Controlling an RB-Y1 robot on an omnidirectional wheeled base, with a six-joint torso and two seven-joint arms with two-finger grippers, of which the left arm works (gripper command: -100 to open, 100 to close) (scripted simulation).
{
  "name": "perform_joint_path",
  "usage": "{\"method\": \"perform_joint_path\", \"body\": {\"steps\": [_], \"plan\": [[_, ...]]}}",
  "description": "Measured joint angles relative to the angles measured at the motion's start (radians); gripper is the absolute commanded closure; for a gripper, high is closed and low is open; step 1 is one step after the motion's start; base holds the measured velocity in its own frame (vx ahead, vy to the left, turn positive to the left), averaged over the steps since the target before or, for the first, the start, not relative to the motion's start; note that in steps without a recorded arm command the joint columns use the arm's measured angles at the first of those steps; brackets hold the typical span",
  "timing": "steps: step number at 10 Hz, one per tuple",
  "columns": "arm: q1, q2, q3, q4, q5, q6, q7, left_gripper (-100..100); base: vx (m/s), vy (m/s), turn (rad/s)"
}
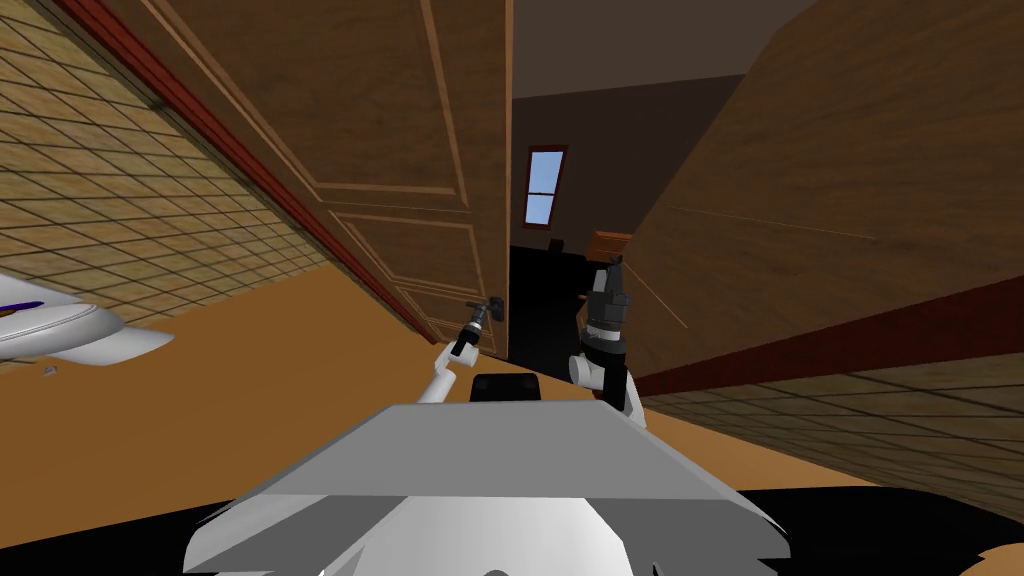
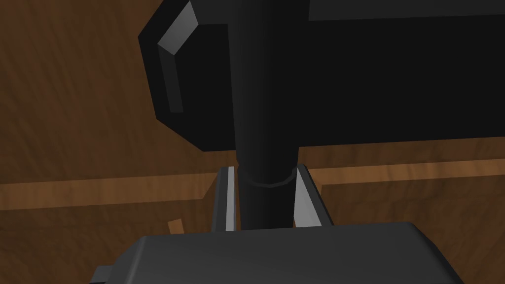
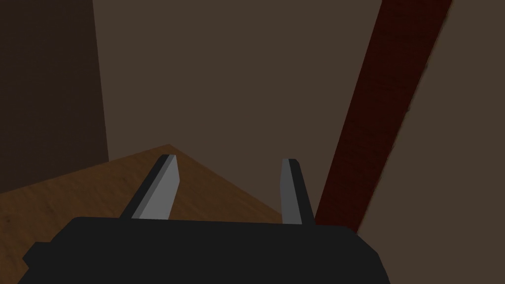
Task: Push the door open
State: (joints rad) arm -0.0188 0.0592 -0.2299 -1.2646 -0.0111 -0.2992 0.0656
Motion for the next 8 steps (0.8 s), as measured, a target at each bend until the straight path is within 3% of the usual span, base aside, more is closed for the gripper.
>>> {"method": "perform_joint_path", "body": {"steps": [1,4,8], "plan": [[-0.005,-0.007,0.012,0.006,-0.001,-0.004,-0.007,100,0.159,-0.112,0.046],[-0.006,0.009,0.035,-0.008,0.005,0.006,-0.006,100,0.138,-0.095,0.044],[-0.01,0.002,0.073,-0.006,0.007,0.014,-0.02,100,0.113,-0.094,0.066]]}}
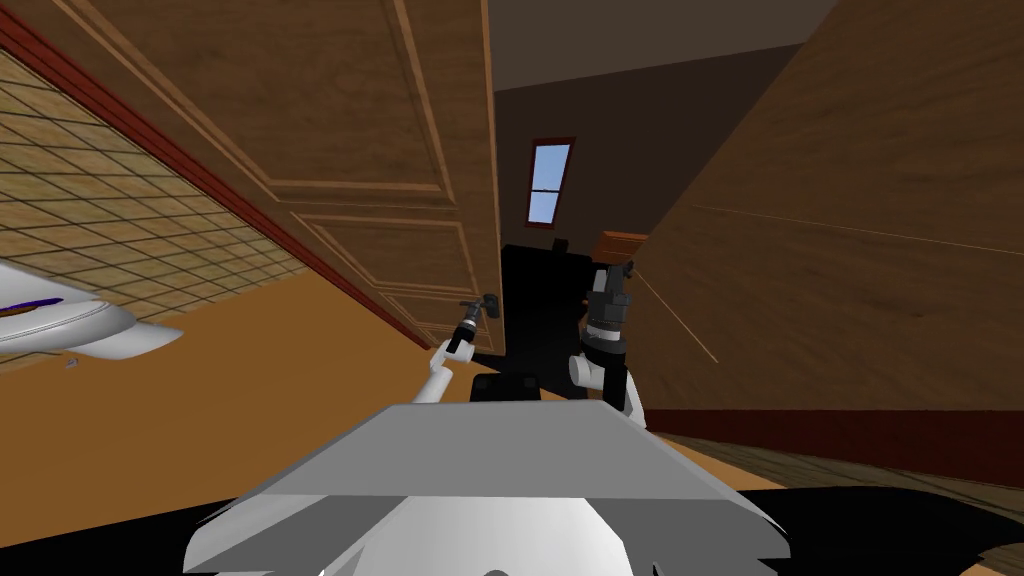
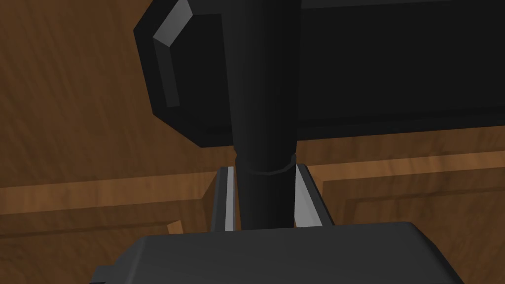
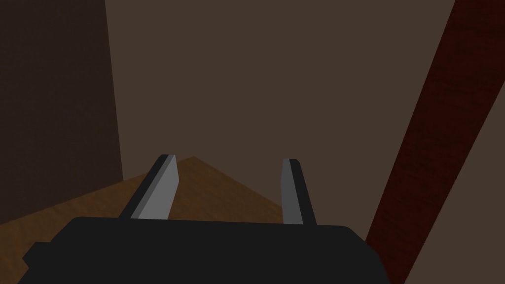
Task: Push the door open
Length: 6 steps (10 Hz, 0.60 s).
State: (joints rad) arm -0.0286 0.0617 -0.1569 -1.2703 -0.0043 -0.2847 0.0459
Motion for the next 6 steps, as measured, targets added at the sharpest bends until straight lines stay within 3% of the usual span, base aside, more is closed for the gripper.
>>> {"method": "perform_joint_path", "body": {"steps": [2,3,6], "plan": [[-0.025,0.002,0.026,0.041,0.005,-0.014,-0.002,100,0.096,-0.091,0.059],[-0.025,0.004,0.032,0.041,0.006,-0.016,-0.002,100,0.032,-0.017,0.002],[-0.006,0.001,0.05,0.009,0.006,0.002,-0.01,100,0.092,-0.101,0.07]]}}
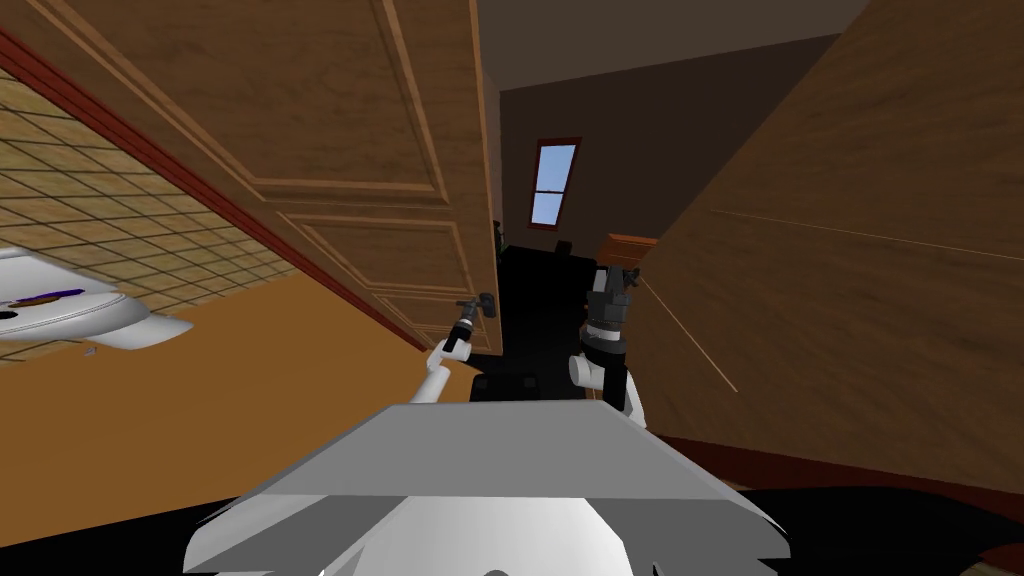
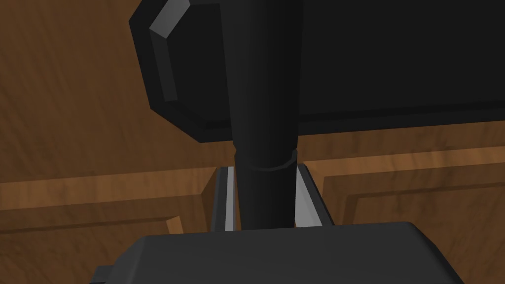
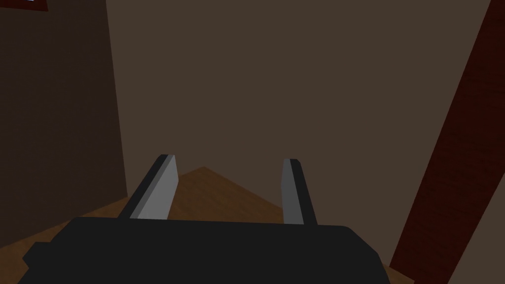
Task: Push the door open
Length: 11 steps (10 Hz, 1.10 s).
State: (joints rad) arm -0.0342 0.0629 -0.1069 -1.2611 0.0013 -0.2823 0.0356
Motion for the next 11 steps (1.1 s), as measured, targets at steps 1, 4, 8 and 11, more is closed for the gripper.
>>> {"method": "perform_joint_path", "body": {"steps": [1,4,8,11], "plan": [[-0.002,0.003,0.008,0.003,0.002,0.001,0.001,100,0.071,-0.076,0.044],[-0.017,-0.005,0.045,0.017,0.005,0.007,-0.009,100,0.118,-0.111,0.072],[-0.031,-0.014,0.104,0.039,0.012,0.002,-0.02,100,0.178,-0.156,0.104],[-0.037,-0.021,0.149,0.042,0.018,0.003,-0.027,100,0.179,-0.124,0.078]]}}
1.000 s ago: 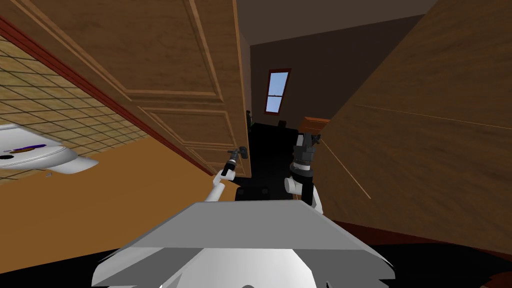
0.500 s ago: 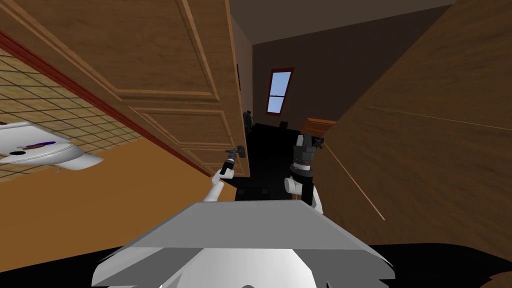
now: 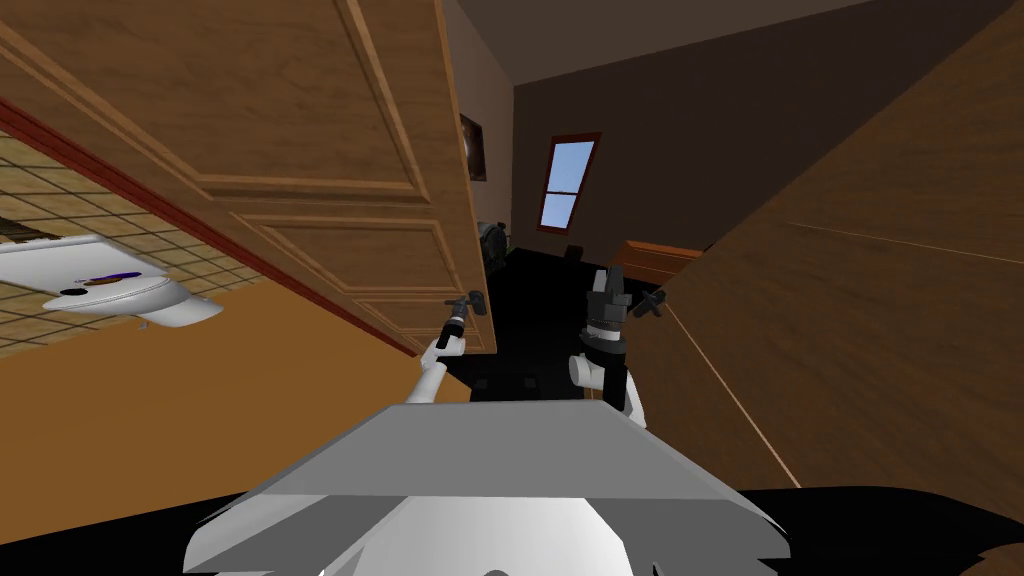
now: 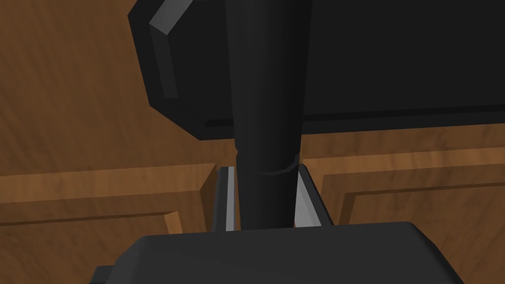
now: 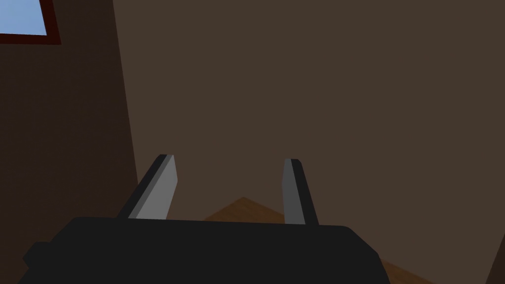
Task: Push the door open
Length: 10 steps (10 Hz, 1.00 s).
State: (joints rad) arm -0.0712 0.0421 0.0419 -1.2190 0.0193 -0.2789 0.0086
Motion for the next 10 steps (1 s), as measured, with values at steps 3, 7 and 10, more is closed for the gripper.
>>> {"method": "perform_joint_path", "body": {"steps": [3,7,10], "plan": [[-0.006,-0.006,0.027,0.005,0.004,-0.002,-0.004,100,0.115,-0.054,0.041],[-0.005,0.009,0.052,0.015,0.009,0.006,-0.007,100,0.18,-0.063,0.055],[-0.002,0.018,0.082,0.009,0.012,0.006,-0.014,100,0.203,-0.076,0.053]]}}
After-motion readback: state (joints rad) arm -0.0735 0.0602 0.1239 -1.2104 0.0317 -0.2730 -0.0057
